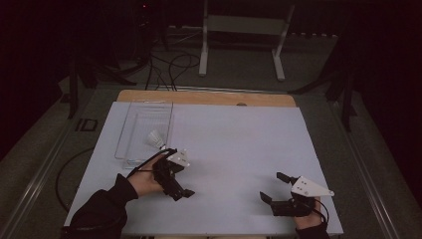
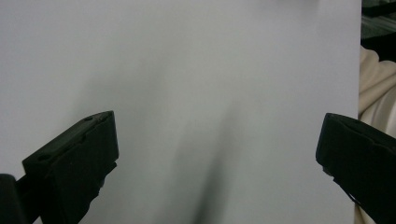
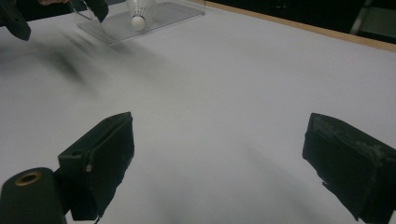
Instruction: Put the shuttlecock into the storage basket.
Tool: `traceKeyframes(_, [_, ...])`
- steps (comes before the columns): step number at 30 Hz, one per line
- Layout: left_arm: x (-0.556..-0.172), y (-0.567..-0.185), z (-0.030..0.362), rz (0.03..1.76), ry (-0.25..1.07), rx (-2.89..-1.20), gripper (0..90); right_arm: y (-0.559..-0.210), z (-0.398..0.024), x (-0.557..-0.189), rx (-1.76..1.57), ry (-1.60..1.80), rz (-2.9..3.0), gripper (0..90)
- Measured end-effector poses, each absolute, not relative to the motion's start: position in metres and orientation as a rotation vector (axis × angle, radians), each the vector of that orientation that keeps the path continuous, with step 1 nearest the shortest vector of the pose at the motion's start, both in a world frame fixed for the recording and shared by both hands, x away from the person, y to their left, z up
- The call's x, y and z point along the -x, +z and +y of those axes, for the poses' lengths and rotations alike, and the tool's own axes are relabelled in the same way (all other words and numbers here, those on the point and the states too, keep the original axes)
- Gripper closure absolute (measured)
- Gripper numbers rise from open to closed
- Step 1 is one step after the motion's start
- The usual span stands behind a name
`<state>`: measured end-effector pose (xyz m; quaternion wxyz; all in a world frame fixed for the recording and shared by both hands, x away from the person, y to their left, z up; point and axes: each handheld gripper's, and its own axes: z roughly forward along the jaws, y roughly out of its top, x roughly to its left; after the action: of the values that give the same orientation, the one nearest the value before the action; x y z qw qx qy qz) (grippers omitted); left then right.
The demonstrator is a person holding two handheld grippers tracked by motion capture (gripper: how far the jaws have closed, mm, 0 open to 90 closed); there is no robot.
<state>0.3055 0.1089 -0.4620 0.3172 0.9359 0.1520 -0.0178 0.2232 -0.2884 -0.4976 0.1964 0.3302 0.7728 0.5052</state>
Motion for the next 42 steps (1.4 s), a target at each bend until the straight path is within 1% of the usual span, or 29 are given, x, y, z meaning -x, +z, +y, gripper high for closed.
traceKeyframes(9, [-0.297,-0.472,0.123,0.421,-0.049,-2.433,0.0,-0.497,-0.286,-0.224,-0.919,1.413,2.169,9.1])
traceKeyframes(17, [-0.290,-0.476,0.139,0.480,0.014,-2.423,0.0,-0.497,-0.287,-0.223,-0.920,1.413,2.170,9.1])
traceKeyframes(28, [-0.279,-0.486,0.156,0.526,0.023,-2.425,0.0,-0.498,-0.286,-0.224,-0.919,1.410,2.174,9.1])
traceKeyframes(42, [-0.271,-0.488,0.177,0.572,0.080,-2.322,0.0,-0.498,-0.286,-0.224,-0.916,1.405,2.183,9.1])
